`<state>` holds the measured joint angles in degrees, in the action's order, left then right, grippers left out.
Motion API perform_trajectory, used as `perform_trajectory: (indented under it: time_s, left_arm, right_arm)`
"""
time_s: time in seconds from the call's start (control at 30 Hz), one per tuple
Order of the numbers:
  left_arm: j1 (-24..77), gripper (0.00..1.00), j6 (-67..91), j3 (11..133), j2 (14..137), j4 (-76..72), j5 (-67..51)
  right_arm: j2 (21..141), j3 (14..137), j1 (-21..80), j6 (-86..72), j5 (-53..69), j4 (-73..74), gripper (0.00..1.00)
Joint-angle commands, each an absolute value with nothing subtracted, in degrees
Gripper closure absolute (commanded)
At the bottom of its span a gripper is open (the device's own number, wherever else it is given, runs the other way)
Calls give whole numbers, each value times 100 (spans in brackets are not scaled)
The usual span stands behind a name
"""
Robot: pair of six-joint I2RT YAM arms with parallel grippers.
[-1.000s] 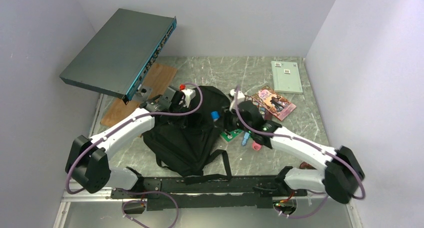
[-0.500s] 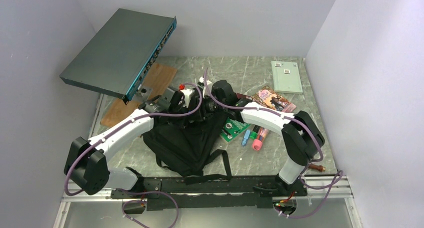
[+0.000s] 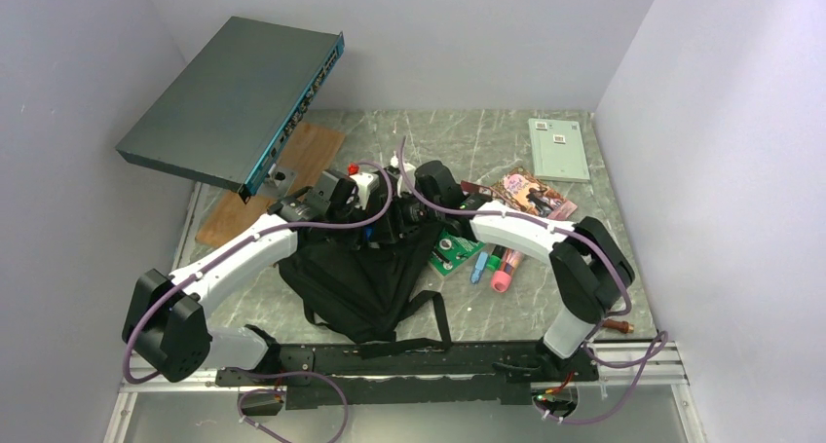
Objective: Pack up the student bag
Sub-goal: Place the stationery in the student bag.
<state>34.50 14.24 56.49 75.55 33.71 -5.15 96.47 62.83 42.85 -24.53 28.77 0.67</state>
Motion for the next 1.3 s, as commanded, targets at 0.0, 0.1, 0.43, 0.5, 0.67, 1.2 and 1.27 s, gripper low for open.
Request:
perform_trajectory:
  time_s: [0.0, 0.1, 0.43, 0.5, 0.67, 1.2, 1.27]
  left_arm:
    - [3480, 100, 1310, 5746, 7380, 3062, -691]
    - [3480, 100, 1307, 5728, 7378, 3087, -666]
    - [3479, 100, 1326, 5837, 7539, 3182, -702]
    - [3480, 100, 1333, 5825, 7550, 3163, -700]
    - [3476, 100, 1335, 5853, 7570, 3193, -709]
    - [3480, 100, 1332, 5875, 7680, 3198, -651]
    - [3480, 100, 1323, 5882, 7715, 3199, -657]
  right_arm:
    - [9116, 6214, 4315, -2508, 2787, 48, 42]
    - [9052, 6246, 4315, -2527, 2766, 282, 40]
    - [7738, 5637, 4315, -2725, 355, 1194, 45]
    - [7378, 5335, 4307, -3055, -374, 1440, 45]
    - [6784, 4791, 4307, -4898, -2197, 2810, 46]
    - [6701, 3866, 4307, -6220, -2681, 3551, 50]
    - [6845, 3866, 4306, -6194, -2685, 3474, 50]
